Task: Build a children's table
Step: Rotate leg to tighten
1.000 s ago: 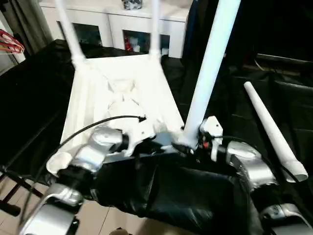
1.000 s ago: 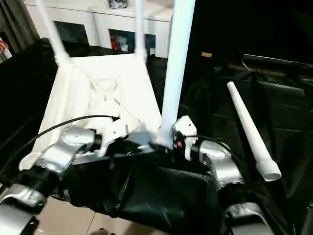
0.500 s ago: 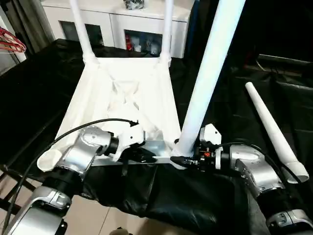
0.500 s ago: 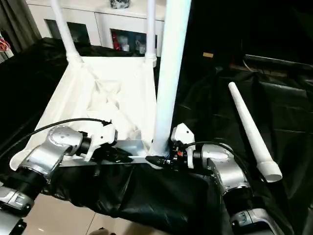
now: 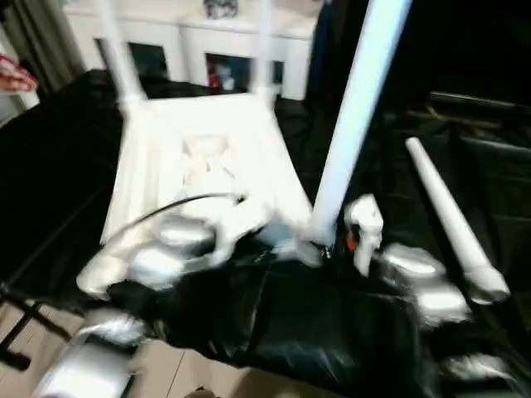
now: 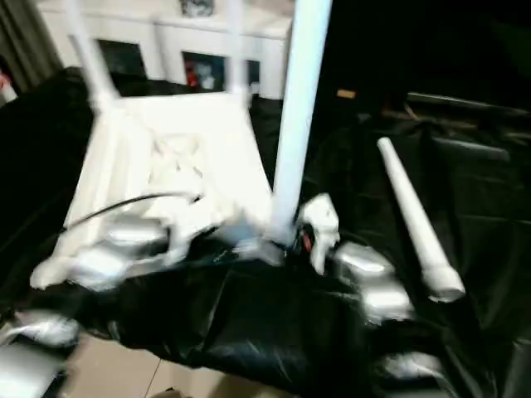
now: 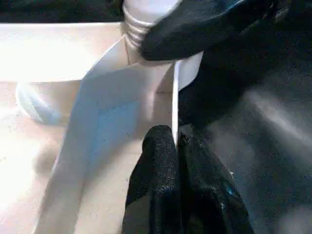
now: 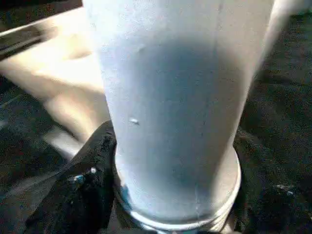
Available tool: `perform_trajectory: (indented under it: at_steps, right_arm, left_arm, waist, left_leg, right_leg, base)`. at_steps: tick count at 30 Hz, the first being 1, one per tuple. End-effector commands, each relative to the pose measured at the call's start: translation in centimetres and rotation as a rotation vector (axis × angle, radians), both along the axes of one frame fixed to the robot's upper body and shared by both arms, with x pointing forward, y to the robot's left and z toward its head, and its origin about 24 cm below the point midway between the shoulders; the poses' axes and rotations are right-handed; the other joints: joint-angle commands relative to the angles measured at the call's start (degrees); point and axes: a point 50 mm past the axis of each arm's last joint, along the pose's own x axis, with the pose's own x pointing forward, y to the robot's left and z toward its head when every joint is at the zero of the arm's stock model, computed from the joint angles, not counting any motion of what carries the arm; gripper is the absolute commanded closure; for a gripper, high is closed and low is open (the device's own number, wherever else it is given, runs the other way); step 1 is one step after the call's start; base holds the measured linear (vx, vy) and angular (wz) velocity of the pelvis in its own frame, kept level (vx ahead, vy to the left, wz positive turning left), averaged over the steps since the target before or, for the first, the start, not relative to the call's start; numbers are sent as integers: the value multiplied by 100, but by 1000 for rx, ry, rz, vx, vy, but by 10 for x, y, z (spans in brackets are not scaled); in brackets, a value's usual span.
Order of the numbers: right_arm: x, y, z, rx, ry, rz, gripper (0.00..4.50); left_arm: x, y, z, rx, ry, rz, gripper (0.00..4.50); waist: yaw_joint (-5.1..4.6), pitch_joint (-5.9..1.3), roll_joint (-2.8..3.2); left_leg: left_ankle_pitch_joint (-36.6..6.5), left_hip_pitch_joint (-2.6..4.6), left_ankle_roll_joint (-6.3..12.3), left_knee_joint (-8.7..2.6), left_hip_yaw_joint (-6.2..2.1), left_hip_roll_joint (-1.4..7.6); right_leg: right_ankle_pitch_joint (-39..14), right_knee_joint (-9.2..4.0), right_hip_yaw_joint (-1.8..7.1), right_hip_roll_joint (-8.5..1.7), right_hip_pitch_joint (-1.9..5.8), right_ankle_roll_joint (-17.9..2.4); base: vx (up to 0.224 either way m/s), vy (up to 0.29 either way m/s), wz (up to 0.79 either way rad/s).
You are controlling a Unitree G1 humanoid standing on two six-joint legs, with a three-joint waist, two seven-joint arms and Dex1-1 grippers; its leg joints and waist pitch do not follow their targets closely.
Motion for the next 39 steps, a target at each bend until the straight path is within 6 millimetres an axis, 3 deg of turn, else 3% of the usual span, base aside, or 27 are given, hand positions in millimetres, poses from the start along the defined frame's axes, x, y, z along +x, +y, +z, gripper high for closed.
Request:
perform_trajectory:
  at_steps: [1,4,8,9,11,14,17,20,24,31,34,39]
  right_arm:
    - [-3,24,-19,-14,102,-45,179]
    - [2,38,-26,-36,125,-176,179]
    - [6,52,-24,-22,112,-221,179]
    - [7,55,-23,-15,107,-224,145]
    - [7,56,-20,18,102,-203,107]
    - [7,56,-17,28,87,-165,91]
    - [7,53,-15,-6,46,-124,63]
    - [6,43,-13,-32,16,-36,63]
    - [-3,31,-11,-64,-15,144,63]
    - [-21,10,0,-88,-32,474,63]
    - [-26,6,2,-86,-21,536,63]
    - [-38,-1,5,-97,19,672,99]
  left_arm:
    - [2,-24,1,-6,-26,17,450]
    - [6,-43,-1,12,-58,106,450]
    - [7,-54,-2,27,-84,116,450]
    - [6,-56,-2,31,-89,108,450]
    - [5,-55,-2,29,-90,81,450]
    - [3,-53,-2,22,-85,48,450]
    - [0,-48,-2,13,-91,-8,450]
    - [-5,-37,-3,12,-79,-84,450]
    - [-11,-21,-4,19,-61,-174,450]
    - [-21,3,1,12,-3,-304,450]
    - [-22,8,2,18,-1,-318,450]
    - [-26,27,2,58,28,-364,450]
  waist:
    - [19,-337,-20]
    - [-9,-335,2]
    - [-16,-331,8]
    - [-16,-334,35]
    - [-27,-331,28]
    - [-33,-339,24]
    - [-37,-355,17]
    - [-37,-366,-9]
    - [-11,-362,4]
    - [57,-346,-13]
    - [102,-352,-5]
    - [151,-364,-10]
  left_leg:
    - [-932,-9,148,-392,-56,171]
    - [-1001,8,113,-390,-52,154]
    - [-1227,20,115,-412,-68,166]
    - [-1246,16,120,-419,-77,173]
    - [-1292,14,142,-424,-73,174]
    - [-1299,3,181,-427,-78,180]
    - [-1119,-20,228,-413,-74,174]
    - [-925,-37,330,-393,-64,172]
    - [-835,-23,462,-384,-43,200]
    - [-988,1,463,-390,-35,221]
    - [-965,4,481,-386,-31,235]
    - [-868,10,497,-379,-32,239]
  right_leg:
    - [-1418,-496,293,-500,296,-984]
    - [-1520,-522,294,-494,281,-978]
    - [-1706,-550,287,-504,278,-928]
    - [-1681,-545,287,-510,279,-932]
    - [-1523,-542,289,-494,281,-962]
    - [-1460,-530,290,-507,299,-992]
    - [-1189,-500,294,-508,318,-1056]
    - [-906,-467,291,-511,343,-1141]
    - [-605,-436,298,-500,324,-1266]
    - [-819,-443,286,-487,335,-1272]
    - [-864,-436,291,-487,310,-1242]
    - [-662,-407,289,-480,303,-1252]
  base:
    - [0,0,0]
    - [0,0,0]
    - [0,0,0]
    - [0,0,0]
    - [0,0,0]
    - [0,0,0]
    - [0,0,0]
    - [0,0,0]
    - [0,0,0]
    - [0,0,0]
    - [0,0,0]
    - [0,0,0]
